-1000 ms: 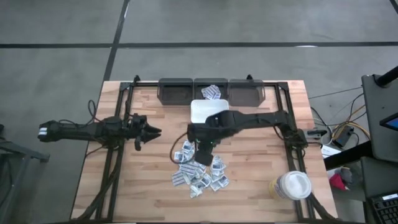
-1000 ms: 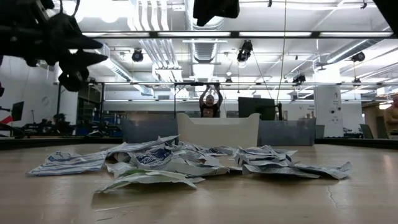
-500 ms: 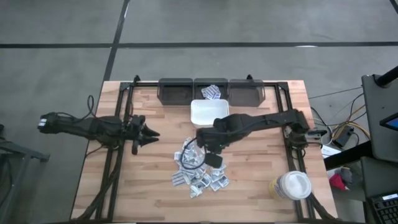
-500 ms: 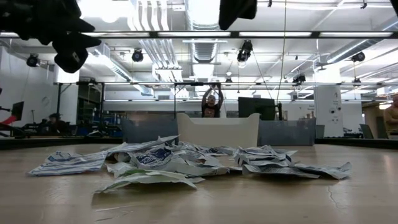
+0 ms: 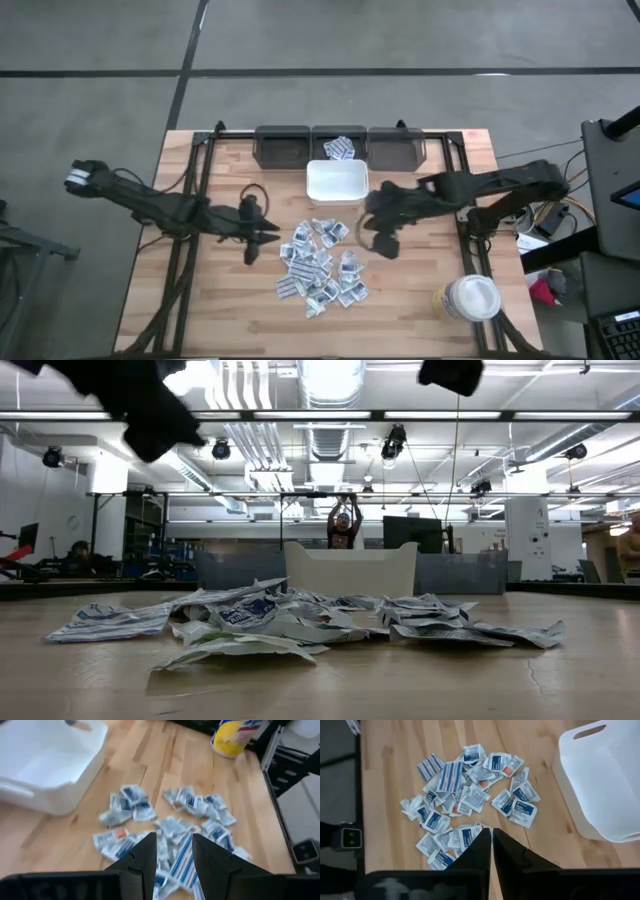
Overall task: Pick & Place First Aid Supplies
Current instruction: Put the blue bandage into the middle black bin
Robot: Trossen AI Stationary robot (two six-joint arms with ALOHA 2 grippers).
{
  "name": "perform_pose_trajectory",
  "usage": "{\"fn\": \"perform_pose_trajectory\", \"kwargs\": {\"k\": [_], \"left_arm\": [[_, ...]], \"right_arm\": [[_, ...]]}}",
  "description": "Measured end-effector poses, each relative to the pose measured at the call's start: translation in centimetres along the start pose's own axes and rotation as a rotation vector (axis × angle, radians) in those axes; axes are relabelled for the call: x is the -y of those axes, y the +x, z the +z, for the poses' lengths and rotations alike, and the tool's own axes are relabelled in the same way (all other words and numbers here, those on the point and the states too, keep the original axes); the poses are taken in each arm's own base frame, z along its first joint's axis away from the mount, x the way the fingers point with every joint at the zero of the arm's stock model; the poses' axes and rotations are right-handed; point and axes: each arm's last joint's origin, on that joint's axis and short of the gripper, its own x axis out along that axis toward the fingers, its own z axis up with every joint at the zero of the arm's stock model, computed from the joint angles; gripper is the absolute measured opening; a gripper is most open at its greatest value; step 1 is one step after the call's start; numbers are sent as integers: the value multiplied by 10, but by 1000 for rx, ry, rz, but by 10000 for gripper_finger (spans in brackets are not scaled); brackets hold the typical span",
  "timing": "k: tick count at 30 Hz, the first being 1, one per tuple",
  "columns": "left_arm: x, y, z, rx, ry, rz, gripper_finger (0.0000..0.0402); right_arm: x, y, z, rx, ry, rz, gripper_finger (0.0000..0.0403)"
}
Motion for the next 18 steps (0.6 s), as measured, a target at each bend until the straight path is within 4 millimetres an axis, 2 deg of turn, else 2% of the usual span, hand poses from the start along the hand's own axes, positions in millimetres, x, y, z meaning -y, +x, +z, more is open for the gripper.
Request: {"fn": "perform_pose_trajectory", "kwargs": {"k": [2, 8, 12, 18], "left_arm": [[11, 11, 10, -38, 6, 23, 121], [36, 48, 24, -255, 38, 125, 121], [51, 69, 23, -408, 56, 194, 121], [71, 84, 26, -556, 7, 260, 121]], "right_arm": [[7, -10, -13, 42, 4, 22, 17], [28, -37, -50, 191, 17, 99, 17], [41, -47, -74, 274, 22, 140, 17], [59, -55, -108, 346, 26, 177, 18]]}}
